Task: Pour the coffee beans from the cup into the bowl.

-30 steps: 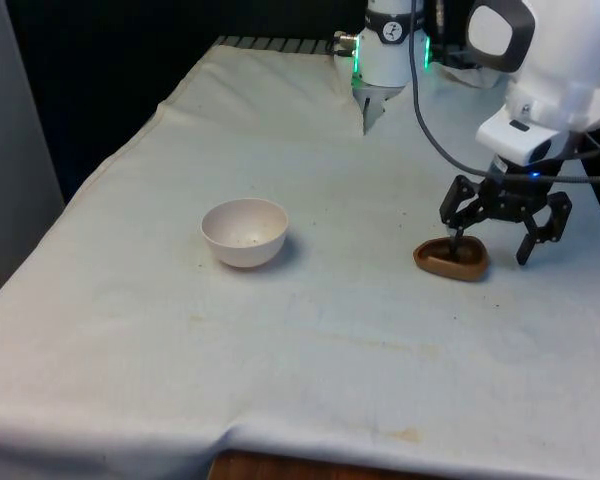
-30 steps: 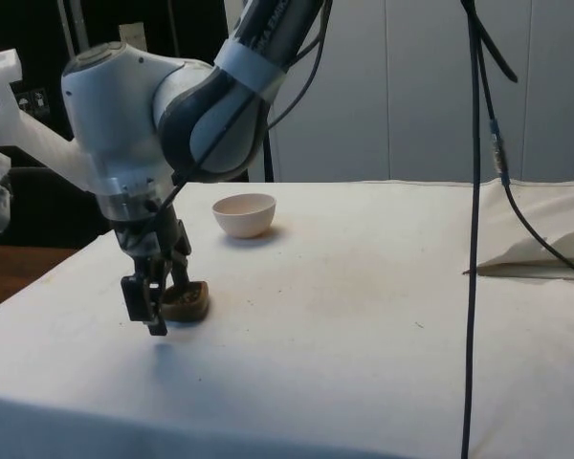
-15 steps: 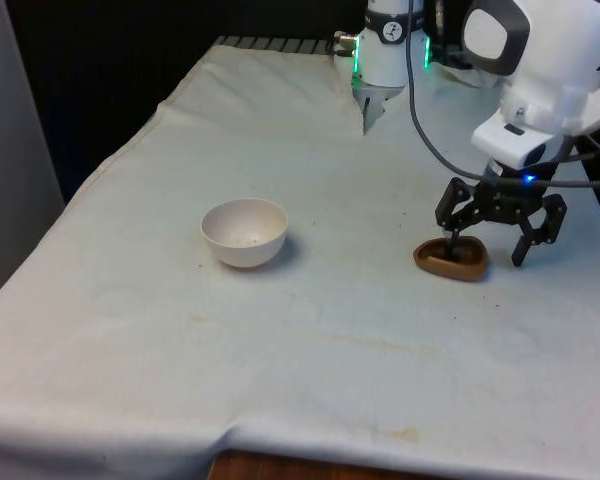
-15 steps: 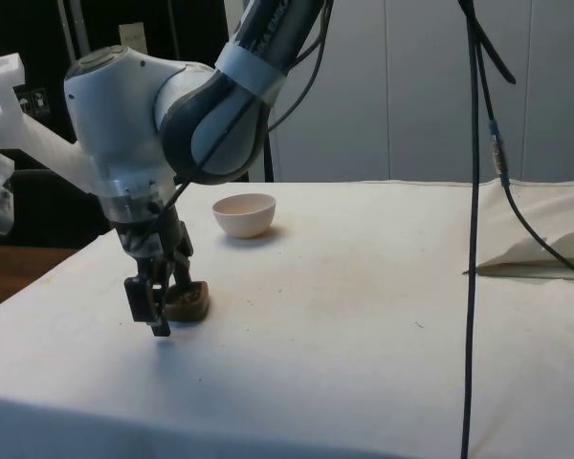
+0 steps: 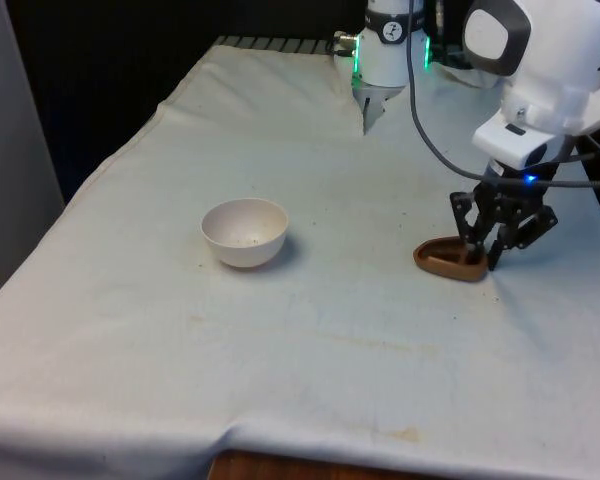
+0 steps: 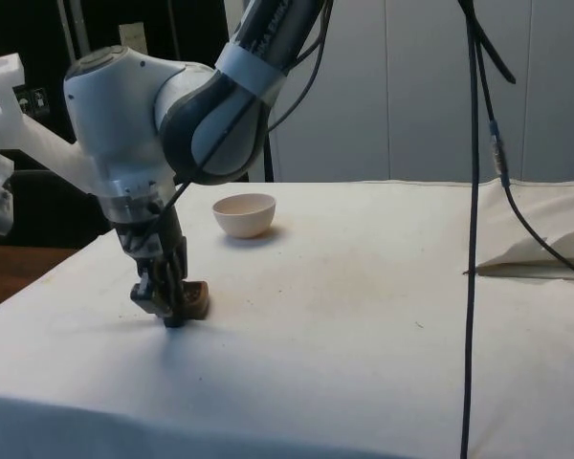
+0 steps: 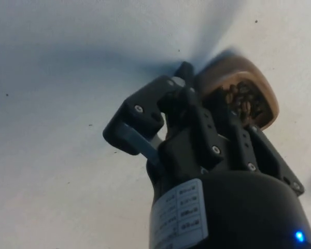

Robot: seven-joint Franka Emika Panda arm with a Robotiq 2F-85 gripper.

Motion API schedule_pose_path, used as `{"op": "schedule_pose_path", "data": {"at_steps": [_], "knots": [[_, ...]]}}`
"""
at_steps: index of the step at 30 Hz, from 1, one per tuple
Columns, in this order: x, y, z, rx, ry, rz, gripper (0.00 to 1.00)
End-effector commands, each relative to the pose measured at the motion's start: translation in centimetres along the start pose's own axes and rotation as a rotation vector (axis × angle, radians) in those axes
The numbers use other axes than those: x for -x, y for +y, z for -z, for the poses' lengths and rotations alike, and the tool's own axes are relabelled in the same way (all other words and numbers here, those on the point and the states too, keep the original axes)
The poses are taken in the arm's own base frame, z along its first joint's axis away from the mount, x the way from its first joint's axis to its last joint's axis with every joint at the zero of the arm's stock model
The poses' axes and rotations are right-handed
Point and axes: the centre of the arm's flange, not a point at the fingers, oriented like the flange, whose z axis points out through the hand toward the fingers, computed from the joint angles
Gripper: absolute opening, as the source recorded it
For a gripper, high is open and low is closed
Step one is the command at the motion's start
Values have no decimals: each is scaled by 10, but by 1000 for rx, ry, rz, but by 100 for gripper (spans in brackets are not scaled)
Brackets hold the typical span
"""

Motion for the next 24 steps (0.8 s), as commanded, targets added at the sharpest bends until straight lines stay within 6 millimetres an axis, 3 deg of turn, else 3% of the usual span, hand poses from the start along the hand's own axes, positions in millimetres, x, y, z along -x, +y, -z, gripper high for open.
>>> {"op": "schedule_pose_path", "data": {"at_steps": [1,4,24], "knots": [[-1,2,-2,0,5,0,15],[-1,2,-1,2,5,1,3],[-1,2,4,6,0,-4,3]]}}
